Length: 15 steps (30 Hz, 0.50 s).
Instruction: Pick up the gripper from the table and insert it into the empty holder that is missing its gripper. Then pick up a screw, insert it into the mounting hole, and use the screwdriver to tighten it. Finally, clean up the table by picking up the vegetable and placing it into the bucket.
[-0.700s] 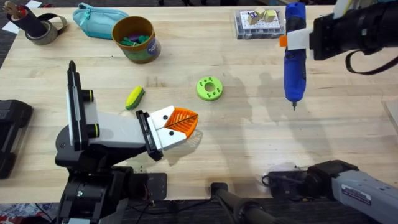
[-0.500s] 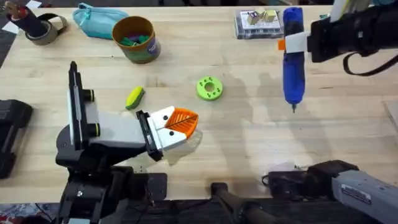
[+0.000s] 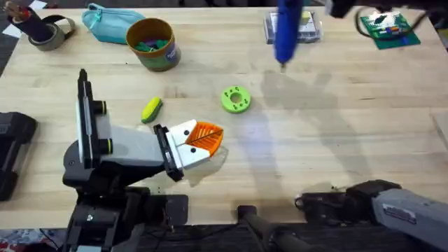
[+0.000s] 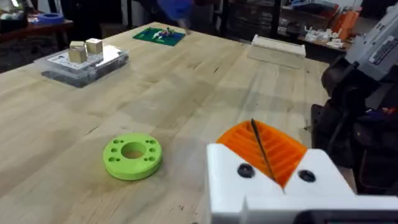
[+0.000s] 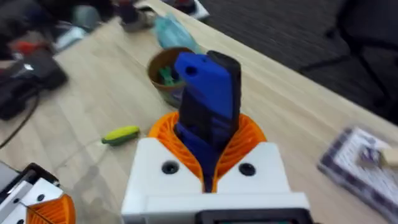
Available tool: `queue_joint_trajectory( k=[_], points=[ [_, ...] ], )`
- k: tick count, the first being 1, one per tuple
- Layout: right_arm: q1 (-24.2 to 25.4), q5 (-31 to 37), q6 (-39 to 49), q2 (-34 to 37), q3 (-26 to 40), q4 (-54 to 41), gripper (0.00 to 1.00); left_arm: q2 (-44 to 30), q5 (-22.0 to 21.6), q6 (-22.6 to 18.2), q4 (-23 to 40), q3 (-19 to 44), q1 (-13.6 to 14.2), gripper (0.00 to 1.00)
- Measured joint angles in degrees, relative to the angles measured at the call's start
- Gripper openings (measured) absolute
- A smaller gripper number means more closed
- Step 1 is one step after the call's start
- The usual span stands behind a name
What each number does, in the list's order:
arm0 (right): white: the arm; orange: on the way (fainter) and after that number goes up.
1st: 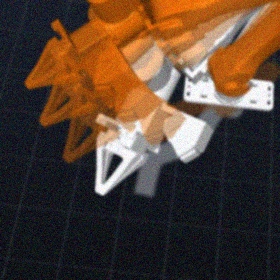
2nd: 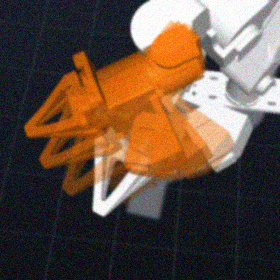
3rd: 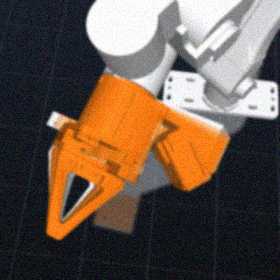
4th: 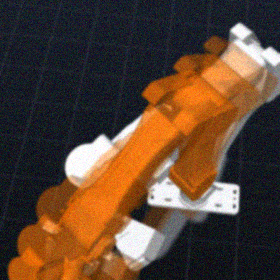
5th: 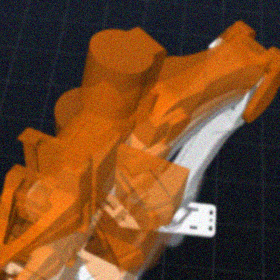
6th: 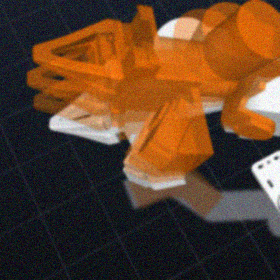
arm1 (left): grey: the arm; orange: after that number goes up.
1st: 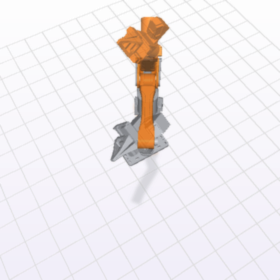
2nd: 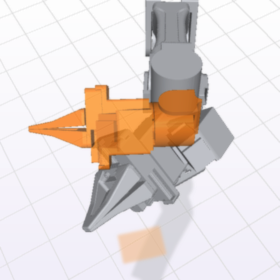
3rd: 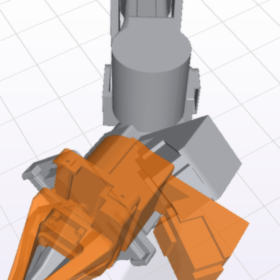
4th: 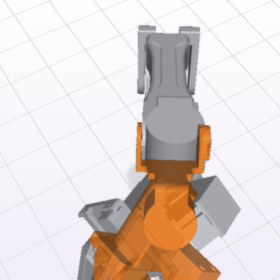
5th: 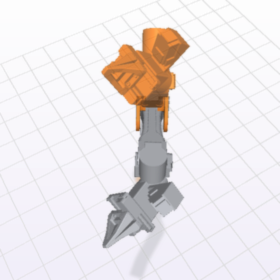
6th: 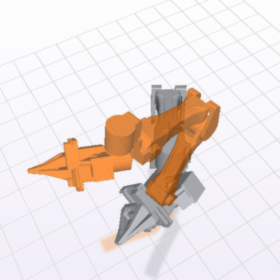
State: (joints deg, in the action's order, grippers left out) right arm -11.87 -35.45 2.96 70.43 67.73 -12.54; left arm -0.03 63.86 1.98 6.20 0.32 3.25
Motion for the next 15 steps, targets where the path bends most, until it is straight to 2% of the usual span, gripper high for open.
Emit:
queue_joint_trajectory(
  k=[8, 12, 15],
  points=[
    [-2.2, -11.0, -7.5, 7.6, 0.5, 16.2, 0.045, 0.0, 0.0, 0.0, 0.0, 0.0, 0.0, 0.02],
    [-3.3, -16.4, -11.5, 9.7, 3.4, 22.0, 0.048, 0.0, 0.0, 0.0, 0.0, 0.0, 0.0, 0.02],
    [-4.7, -20.1, -14.7, 10.3, 5.3, 30.2, 0.047, 0.0, 0.0, 0.0, 0.0, 0.0, 0.0, 0.02]
  ],
)
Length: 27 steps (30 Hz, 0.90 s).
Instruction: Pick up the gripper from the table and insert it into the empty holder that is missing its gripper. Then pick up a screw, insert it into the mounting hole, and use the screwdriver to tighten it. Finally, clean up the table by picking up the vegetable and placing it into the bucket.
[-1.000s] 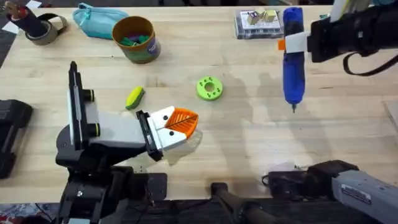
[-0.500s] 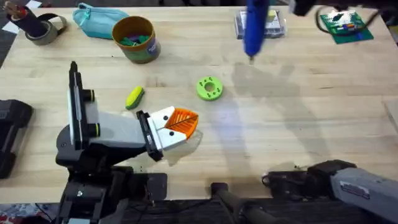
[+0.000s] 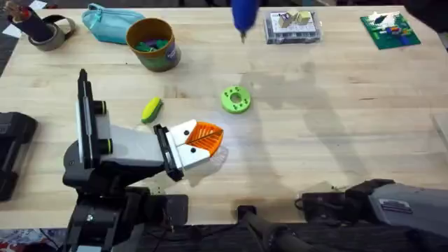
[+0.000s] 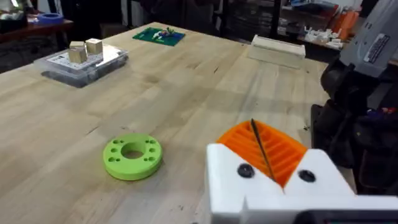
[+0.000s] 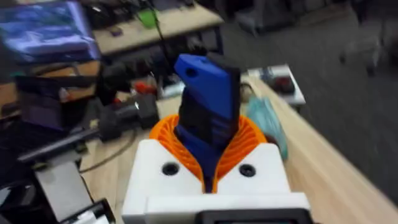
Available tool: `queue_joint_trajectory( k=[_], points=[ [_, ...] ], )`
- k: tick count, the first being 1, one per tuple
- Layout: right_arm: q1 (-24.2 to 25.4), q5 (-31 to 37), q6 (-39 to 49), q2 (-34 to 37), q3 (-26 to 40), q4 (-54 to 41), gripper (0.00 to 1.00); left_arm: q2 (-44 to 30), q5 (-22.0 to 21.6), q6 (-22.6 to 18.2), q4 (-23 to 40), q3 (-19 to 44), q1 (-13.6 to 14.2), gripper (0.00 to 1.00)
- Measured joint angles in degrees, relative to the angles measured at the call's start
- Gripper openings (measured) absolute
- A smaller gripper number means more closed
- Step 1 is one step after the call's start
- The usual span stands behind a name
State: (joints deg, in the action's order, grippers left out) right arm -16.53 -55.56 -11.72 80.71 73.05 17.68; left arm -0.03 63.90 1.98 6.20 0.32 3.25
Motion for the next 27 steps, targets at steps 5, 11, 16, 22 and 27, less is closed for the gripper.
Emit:
queue_joint_trajectory(
  k=[5, 11, 16, 22, 27],
  points=[
    [-3.6, -3.9, -7.0, -0.5, 1.7, 16.7, 0.045, 0.0, 0.0, 0.0, 0.0, 0.0, 0.0, 0.02],
    [-8.5, -6.2, -11.2, -0.8, 1.9, 24.5, 0.046, 0.0, 0.0, 0.0, 0.0, 0.0, 0.0, 0.02],
    [-12.2, -7.1, -12.3, -0.8, 1.9, 26.2, 0.047, 0.0, 0.1, 0.0, 0.0, 0.0, 0.0, 0.02],
    [-15.4, -10.9, -11.5, -0.8, 1.9, 26.3, 0.046, 0.0, 0.1, 0.0, 0.0, 0.0, 0.0, 0.02],
    [-16.9, -11.8, -10.7, -0.8, 0.3, 31.8, 0.047, 0.0, 0.1, 0.0, 0.0, 0.0, 0.0, 0.02]
  ],
)
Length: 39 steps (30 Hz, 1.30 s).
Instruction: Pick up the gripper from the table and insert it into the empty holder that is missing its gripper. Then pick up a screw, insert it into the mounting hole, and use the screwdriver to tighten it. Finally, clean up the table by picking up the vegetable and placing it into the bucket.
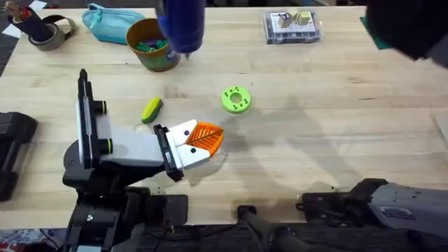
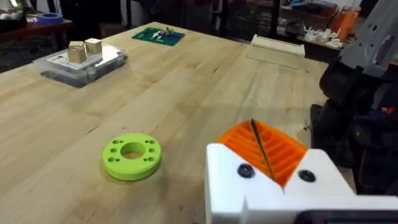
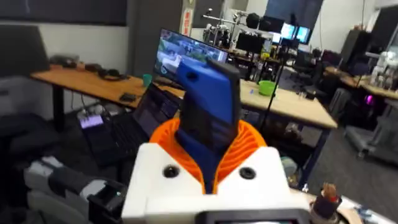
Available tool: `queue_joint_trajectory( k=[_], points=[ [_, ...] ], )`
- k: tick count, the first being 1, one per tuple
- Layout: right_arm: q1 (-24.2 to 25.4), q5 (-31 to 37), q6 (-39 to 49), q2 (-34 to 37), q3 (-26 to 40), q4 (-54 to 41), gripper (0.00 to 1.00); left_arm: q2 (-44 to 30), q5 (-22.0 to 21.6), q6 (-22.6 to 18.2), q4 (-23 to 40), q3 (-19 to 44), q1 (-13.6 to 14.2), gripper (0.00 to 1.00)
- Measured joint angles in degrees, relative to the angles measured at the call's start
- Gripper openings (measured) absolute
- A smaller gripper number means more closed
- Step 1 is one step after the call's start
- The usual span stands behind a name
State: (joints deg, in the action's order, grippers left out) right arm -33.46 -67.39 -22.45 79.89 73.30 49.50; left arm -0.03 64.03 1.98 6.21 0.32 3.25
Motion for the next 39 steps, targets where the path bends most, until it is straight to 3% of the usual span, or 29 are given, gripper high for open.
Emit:
queue_joint_trajectory(
  k=[12, 23, 39],
  points=[
    [-2.8, 2.1, -6.1, 0.1, -15.9, 23.7, 0.046, 0.0, 0.0, 0.0, 0.0, 0.0, 0.0, 0.02],
    [-6.4, 2.8, -9.7, 0.2, -19.8, 24.0, 0.046, 0.0, 0.0, 0.0, 0.0, 0.0, 0.0, 0.02],
    [-7.8, -1.4, -3.3, 3.2, -19.9, 22.4, 0.045, 0.0, 0.0, 0.0, 0.0, 0.0, 0.0, 0.02]
  ],
)
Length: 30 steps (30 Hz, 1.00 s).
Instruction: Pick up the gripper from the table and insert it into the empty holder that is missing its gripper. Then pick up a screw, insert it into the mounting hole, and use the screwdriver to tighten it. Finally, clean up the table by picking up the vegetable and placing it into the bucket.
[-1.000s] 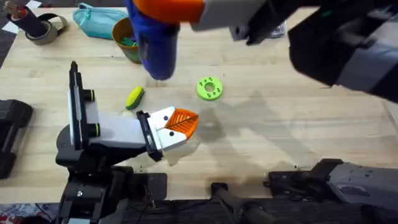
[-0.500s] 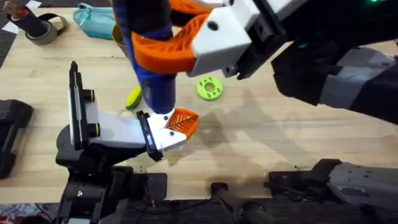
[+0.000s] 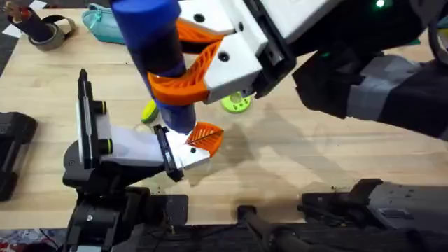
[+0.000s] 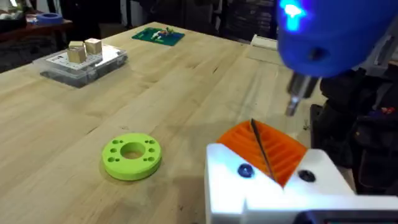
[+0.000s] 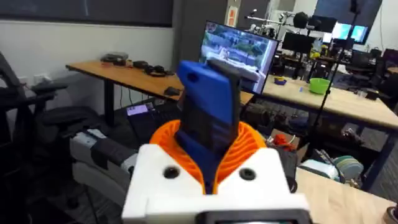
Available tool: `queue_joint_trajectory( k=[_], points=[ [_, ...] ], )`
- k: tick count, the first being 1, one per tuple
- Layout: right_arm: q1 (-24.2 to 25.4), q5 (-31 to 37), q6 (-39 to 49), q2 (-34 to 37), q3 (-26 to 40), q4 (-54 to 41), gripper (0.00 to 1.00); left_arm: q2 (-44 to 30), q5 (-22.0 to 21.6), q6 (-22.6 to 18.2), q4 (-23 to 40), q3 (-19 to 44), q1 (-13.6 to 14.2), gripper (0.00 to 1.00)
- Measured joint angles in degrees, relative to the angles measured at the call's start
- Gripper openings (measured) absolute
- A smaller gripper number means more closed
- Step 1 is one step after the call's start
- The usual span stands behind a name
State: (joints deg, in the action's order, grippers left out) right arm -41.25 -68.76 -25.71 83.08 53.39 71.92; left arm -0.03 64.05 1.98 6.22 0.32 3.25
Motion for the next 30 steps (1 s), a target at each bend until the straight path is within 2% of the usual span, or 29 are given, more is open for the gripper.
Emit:
queue_joint_trajectory(
  k=[17, 30],
  points=[
    [0.0, -0.1, 2.2, 5.1, 0.0, -0.2, 0.046, 0.0, 0.0, 0.0, 0.0, 0.0, 0.0, 0.02],
    [0.0, -0.1, 2.4, 5.3, -0.8, -0.3, 0.048, 0.0, 0.0, 0.0, 0.0, 0.0, 0.0, 0.02]
  ],
)
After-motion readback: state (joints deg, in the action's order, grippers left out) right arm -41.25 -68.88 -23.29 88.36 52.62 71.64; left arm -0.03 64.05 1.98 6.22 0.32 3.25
